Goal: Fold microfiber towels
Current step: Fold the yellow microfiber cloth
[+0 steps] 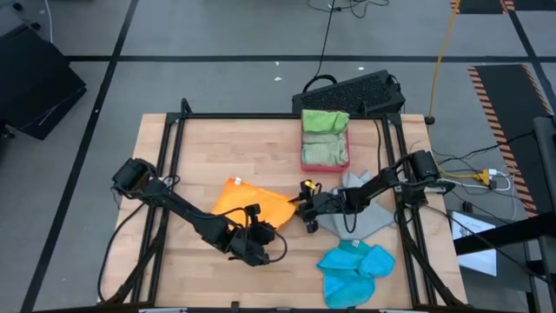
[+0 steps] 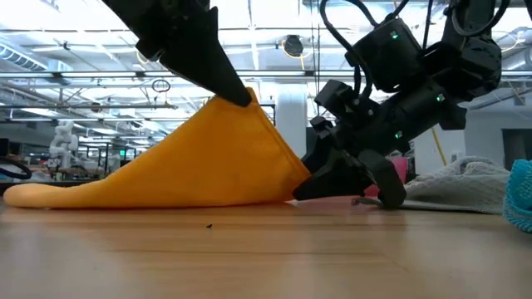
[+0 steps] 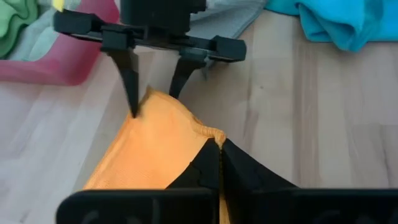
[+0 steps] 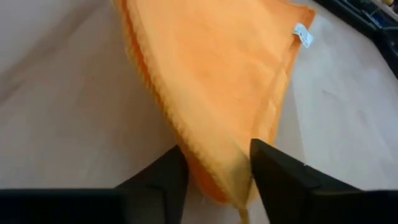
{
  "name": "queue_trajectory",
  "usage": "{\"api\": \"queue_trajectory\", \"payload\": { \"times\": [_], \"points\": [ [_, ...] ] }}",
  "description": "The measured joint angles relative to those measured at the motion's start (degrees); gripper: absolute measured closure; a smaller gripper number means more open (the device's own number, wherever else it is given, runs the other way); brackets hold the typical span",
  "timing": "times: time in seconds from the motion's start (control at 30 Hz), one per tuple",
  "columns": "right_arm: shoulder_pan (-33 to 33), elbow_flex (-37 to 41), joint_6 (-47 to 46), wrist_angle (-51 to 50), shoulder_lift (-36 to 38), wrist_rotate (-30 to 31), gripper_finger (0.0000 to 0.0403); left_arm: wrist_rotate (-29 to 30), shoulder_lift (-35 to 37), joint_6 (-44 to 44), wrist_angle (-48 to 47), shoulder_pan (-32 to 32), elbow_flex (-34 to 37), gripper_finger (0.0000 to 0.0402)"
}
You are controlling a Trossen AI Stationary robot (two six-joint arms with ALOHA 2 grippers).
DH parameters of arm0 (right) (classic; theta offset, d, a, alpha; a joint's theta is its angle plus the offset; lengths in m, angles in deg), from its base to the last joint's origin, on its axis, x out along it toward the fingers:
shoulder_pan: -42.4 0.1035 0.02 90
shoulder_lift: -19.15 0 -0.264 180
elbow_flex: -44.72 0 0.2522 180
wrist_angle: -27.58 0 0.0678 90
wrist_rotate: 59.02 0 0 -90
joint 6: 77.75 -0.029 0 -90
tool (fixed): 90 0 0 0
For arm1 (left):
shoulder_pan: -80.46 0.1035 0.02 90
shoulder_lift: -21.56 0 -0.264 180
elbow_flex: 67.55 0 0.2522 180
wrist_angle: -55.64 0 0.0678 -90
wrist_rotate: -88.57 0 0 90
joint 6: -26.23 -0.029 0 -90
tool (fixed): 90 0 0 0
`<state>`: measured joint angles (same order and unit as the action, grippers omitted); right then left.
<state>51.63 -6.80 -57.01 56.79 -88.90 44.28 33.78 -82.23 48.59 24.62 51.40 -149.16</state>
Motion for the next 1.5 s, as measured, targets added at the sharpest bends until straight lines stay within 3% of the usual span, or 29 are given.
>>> {"api": "queue_trajectory", "payload": {
  "times": [0.4,0.6,0.77,0.9,1.2,1.5],
  "points": [
    [-0.36,-0.02,2.21,-3.33,1.09,-2.62,0.0396,1.44,0.0,0.85,-3.52,0.04,0.0,0.0395],
    [0.61,-0.01,-1.79,-9.86,9.47,-2.65,0.0398,3.06,2.58,-0.28,-8.88,0.43,-0.07,0.0398],
    [0.52,-2.24,-6.63,-18.44,18.11,-2.37,0.0399,5.82,7.37,-7.41,-12.2,1.26,-0.07,0.0393],
    [0.45,-7.59,-7.45,-27.19,22.71,3.01,0.04,8.8,12.76,-14.32,-13.52,3.36,-0.07,0.0397],
    [-1.77,-21.64,-8.8,-43.54,26.45,4.76,0.0402,9.86,23.52,-24.42,-16.5,9.11,-0.07,0.0394],
    [-4.54,-30.22,-1.69,-46.37,26.45,4.61,0.0402,4.07,34.32,-25.01,-22.83,15.52,-0.07,0.0395]
  ]
}}
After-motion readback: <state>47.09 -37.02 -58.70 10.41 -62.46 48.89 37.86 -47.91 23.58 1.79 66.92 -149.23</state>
